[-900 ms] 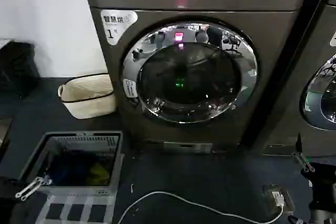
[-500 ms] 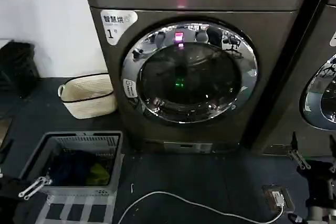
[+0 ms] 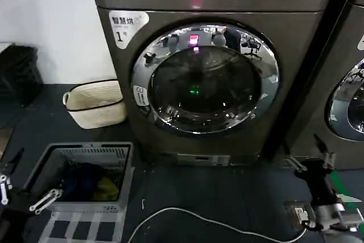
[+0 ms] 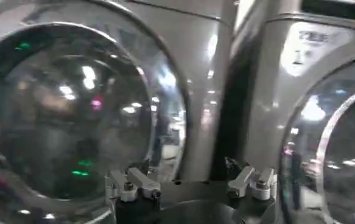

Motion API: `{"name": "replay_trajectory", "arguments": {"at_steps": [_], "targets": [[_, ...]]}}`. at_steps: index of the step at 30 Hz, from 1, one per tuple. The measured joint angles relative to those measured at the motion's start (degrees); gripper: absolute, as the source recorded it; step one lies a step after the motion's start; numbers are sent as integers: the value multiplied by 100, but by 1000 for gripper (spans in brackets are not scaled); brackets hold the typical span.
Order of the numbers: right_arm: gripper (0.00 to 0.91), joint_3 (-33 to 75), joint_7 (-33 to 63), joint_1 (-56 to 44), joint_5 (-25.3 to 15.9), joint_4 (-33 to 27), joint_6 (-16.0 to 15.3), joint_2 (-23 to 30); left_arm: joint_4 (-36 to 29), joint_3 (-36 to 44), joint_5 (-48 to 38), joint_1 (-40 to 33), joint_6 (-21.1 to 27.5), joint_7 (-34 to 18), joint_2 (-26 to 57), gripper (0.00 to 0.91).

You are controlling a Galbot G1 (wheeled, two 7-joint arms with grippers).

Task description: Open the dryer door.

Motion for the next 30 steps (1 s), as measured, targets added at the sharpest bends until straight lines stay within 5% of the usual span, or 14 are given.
{"name": "replay_trajectory", "arguments": {"at_steps": [16,30], "targets": [[907,-1387,-85,1417,174,-626,-111,-674,-103,66,51,37,-1,16,-97,907],[907,-2579,-95,2701,162,-1200,-186,-731,-202,107,173,110,0,24,-123,907]]}}
